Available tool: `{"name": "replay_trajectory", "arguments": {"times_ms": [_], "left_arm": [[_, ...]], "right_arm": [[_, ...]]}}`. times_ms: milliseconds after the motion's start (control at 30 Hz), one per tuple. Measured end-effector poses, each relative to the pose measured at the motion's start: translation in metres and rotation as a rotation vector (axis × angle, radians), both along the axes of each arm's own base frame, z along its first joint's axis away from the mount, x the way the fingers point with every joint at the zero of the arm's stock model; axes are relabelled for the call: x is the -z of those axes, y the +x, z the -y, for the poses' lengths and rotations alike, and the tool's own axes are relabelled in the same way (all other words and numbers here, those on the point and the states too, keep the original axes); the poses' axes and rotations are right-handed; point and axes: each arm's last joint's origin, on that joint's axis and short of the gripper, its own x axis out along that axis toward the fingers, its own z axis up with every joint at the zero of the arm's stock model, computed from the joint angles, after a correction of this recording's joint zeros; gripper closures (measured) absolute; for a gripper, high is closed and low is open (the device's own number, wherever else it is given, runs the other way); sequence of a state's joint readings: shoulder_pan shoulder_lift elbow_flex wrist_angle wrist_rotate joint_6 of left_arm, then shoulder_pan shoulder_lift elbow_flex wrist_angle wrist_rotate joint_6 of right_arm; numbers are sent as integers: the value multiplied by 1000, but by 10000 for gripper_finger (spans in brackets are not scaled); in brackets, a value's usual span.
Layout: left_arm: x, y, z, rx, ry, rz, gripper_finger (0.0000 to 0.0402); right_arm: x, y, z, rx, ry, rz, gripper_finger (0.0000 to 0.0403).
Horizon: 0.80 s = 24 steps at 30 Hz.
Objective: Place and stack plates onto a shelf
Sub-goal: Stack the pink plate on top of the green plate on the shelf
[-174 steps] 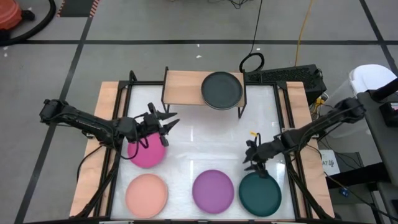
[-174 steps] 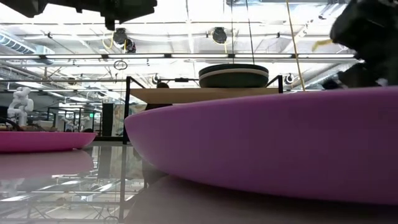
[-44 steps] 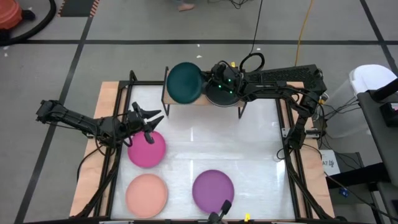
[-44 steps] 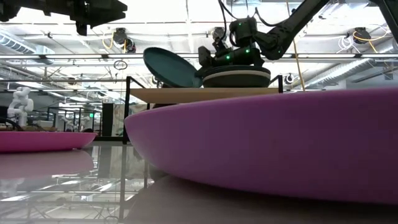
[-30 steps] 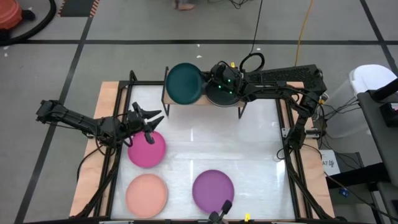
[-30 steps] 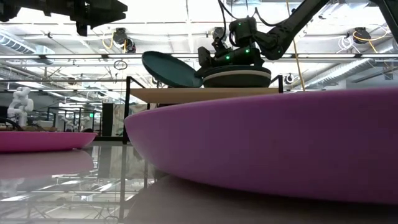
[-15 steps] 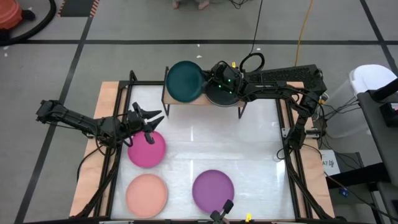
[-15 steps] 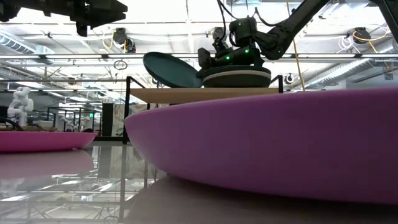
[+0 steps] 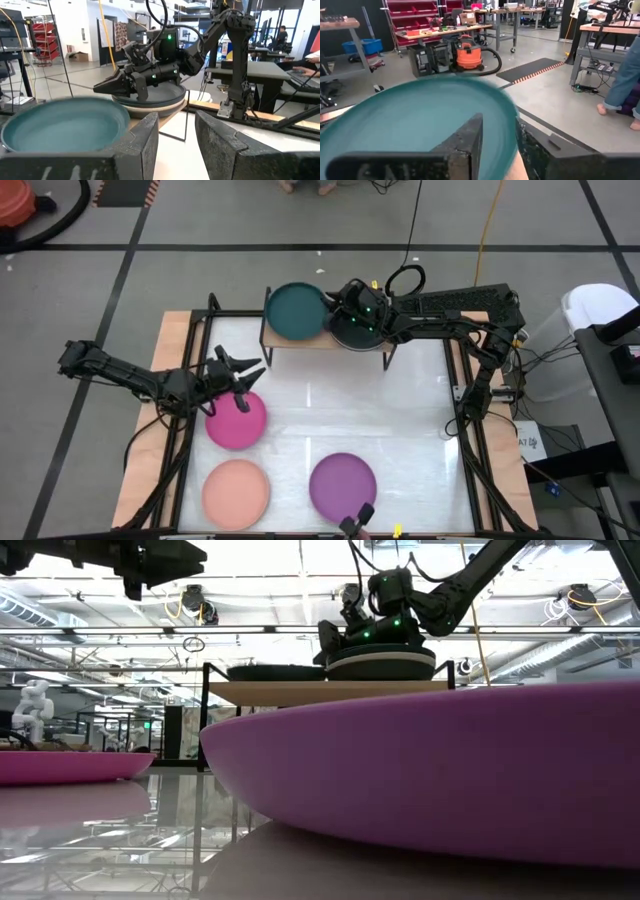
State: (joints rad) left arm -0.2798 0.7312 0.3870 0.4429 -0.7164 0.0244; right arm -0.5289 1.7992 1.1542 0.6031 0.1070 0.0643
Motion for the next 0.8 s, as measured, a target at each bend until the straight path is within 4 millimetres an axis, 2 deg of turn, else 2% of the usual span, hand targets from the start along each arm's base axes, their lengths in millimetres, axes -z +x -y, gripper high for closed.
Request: {"name": "replay_trajectory", "arguments": {"times_ms": [233,400,600,700,800], "left_arm": [[1,1,0,0,1,-6,266],[3,2,1,2,-13,-14,266],[0,14,10,43,8,-147,266],[-6,25,16,44,-1,-229,266],[-7,39,22,41,-24,-301,266]], "right_arm": [[-17,1,-12,-35,-34,65,301],[-49,-4,-34,-206,-96,125,302],[-85,-20,-83,-461,-134,33,302],[-87,-34,-113,-532,-159,-54,303],[-78,-50,-143,-583,-182,-82,303]]}}
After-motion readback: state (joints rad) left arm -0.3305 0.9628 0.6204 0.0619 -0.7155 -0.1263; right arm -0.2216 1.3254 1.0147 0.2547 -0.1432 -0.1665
